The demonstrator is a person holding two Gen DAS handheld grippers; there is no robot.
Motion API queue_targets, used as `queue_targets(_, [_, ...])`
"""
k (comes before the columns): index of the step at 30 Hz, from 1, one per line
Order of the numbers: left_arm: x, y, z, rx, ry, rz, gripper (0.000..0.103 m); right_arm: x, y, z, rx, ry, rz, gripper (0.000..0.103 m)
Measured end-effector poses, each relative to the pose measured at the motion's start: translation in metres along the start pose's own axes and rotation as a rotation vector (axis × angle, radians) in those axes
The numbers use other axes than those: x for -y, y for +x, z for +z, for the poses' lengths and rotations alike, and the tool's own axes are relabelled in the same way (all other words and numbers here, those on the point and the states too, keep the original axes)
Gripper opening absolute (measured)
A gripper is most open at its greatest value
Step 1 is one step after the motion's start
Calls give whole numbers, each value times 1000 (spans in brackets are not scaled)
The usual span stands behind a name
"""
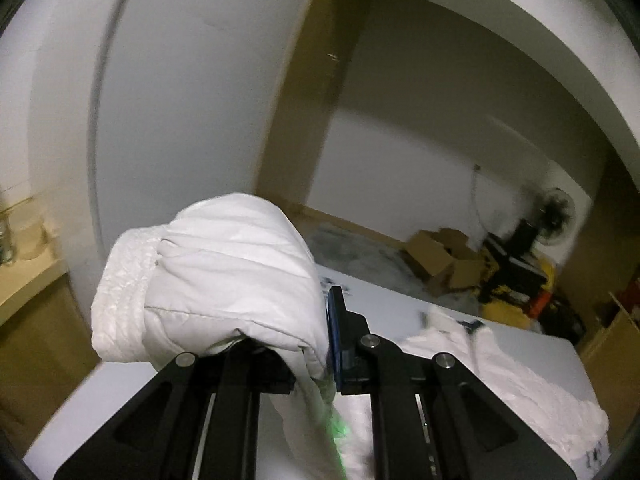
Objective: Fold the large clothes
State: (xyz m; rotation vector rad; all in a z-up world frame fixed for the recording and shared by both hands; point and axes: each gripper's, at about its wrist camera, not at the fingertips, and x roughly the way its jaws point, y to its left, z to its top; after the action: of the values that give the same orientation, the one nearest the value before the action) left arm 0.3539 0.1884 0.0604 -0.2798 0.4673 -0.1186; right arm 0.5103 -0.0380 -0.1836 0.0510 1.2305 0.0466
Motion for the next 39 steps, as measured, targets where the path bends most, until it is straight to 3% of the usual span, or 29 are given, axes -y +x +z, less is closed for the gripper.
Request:
queue_targets(3, [39, -4, -3, -15, 25, -43, 11, -7, -3, -1, 44, -68, 0, 28])
queue_targets(6, [86, -8, -8, -30, 66, -108, 11, 30, -33, -16, 70, 20, 134, 31])
queue_targets(8, [116, -8, -13, -45, 97, -136, 11, 74, -66, -33, 133, 101, 206, 44])
queue_targets(10, [155, -5, -23, -66, 120, -160, 11, 127, -103, -56, 234, 195, 263, 79])
queue_targets(12, [187, 0, -37, -85, 123, -182, 11, 181, -132, -84, 332, 328, 322, 103])
queue_targets(17, [277, 38, -111, -204, 189, -214, 14, 285, -145, -149, 258, 583, 476, 103])
queue_targets(21, [328, 72, -187, -325, 278, -187, 14, 323, -177, -209, 335, 595, 420, 103])
queue_targets(23, [345, 89, -227, -395, 327, -139, 14, 338, -190, -227, 358, 604, 411, 103])
queue_targets(27, [350, 115, -286, -492, 407, -35, 14, 351, -207, -246, 411, 599, 354, 103])
queue_targets(29, [345, 111, -298, -464, 464, -22, 18, 351, -216, -250, 441, 568, 305, 103])
queue_targets(30, [343, 103, -301, -443, 486, -26, 24, 349, -218, -249, 455, 553, 286, 103])
queue_targets(32, [340, 95, -301, -433, 490, -72, 49, 350, -229, -262, 483, 524, 274, 103])
queue_targets(34, [333, 88, -300, -425, 459, -149, 103, 352, -234, -267, 509, 517, 242, 103])
queue_targets(39, [308, 47, -291, -397, 367, -275, 103, 358, -263, -278, 636, 512, 198, 103])
